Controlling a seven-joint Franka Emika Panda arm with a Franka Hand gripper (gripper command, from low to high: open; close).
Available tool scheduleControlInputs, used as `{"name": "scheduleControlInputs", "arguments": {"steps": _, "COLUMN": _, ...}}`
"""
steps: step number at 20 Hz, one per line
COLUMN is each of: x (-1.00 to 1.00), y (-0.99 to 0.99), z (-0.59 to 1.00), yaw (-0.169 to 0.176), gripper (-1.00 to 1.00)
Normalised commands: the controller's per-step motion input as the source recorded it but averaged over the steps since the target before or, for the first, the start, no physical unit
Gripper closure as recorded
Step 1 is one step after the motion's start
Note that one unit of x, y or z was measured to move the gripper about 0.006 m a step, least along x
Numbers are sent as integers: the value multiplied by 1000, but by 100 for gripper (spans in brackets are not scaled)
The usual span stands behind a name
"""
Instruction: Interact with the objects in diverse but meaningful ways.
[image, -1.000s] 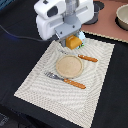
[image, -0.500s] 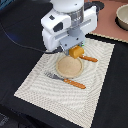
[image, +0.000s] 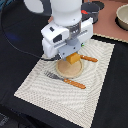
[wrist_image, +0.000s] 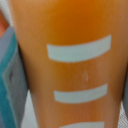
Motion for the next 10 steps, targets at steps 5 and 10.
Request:
{"name": "scheduleControlInputs", "arguments": {"steps": 5, "x": 495, "y": -221, "z": -57, "yaw": -8, "gripper": 100}}
{"name": "scheduleControlInputs", "arguments": {"steps": 10, "x": 665, "y": -42, "z": 6, "yaw": -51, "gripper": 100}}
